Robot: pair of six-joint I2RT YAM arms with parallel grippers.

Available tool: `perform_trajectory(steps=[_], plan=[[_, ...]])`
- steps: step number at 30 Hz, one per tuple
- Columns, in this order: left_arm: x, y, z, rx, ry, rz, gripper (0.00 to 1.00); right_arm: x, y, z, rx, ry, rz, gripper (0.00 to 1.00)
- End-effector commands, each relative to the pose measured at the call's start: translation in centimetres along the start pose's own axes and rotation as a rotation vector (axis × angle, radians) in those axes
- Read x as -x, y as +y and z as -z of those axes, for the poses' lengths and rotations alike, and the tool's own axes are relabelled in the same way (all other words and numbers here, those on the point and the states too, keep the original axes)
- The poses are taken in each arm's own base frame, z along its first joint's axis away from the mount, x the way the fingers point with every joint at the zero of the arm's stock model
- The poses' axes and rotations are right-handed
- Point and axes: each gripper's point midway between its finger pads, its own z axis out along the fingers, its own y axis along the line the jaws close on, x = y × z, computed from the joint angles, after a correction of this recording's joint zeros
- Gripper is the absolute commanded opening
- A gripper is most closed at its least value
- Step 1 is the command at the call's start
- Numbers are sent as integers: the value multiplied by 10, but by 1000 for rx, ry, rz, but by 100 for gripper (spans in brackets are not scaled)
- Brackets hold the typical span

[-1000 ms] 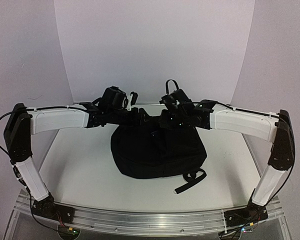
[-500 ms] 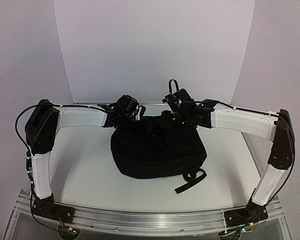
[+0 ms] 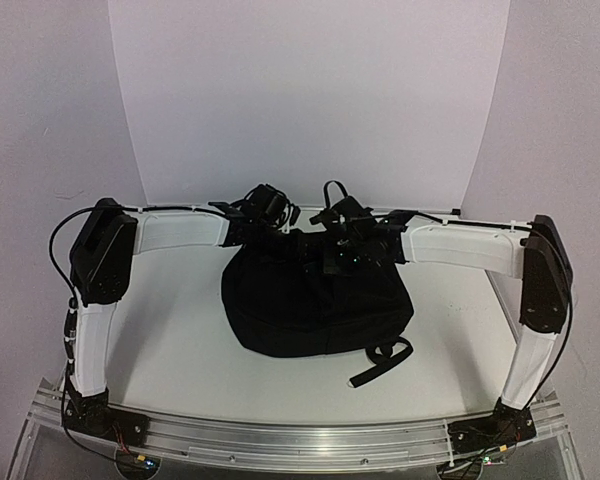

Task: Pack the student bag
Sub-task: Zip the student bag at the center of the board.

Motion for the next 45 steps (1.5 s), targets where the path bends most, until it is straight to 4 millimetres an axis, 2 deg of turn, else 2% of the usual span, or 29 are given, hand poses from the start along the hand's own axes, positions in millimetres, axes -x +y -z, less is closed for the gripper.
perform_trajectory(steps=[1,4,8,20,26,28,33,35,38,43,45], plan=[[9,7,1,50,-15,-9,36,15,-6,8,-51,-52,-4,37],[13,6,5,58,-31,-18,21,19,-8,13,-56,-68,-15,19],[20,-3,16,41,-50,-28,1,24,-6,19,-47,-81,-24,8],[44,-69,88,-184,-139,-64,0,25,5,28,27,-61,-50,0],[39,-87,92,-297,-108,-35,0,17,20,27,116,-25,-67,0],[34,-80,85,-274,-93,-15,0,19,24,31,146,-30,-76,3],[8,-38,69,-133,-46,45,0,39,16,52,167,-75,-102,33],[-4,-29,65,-120,-12,59,0,46,13,55,182,-79,-107,40],[-16,-27,65,-138,23,68,2,57,5,52,194,-75,-113,44],[-13,-31,78,-141,2,65,34,74,5,37,246,-52,-101,53],[-8,-31,85,-135,-16,65,43,80,6,27,273,-36,-97,54]])
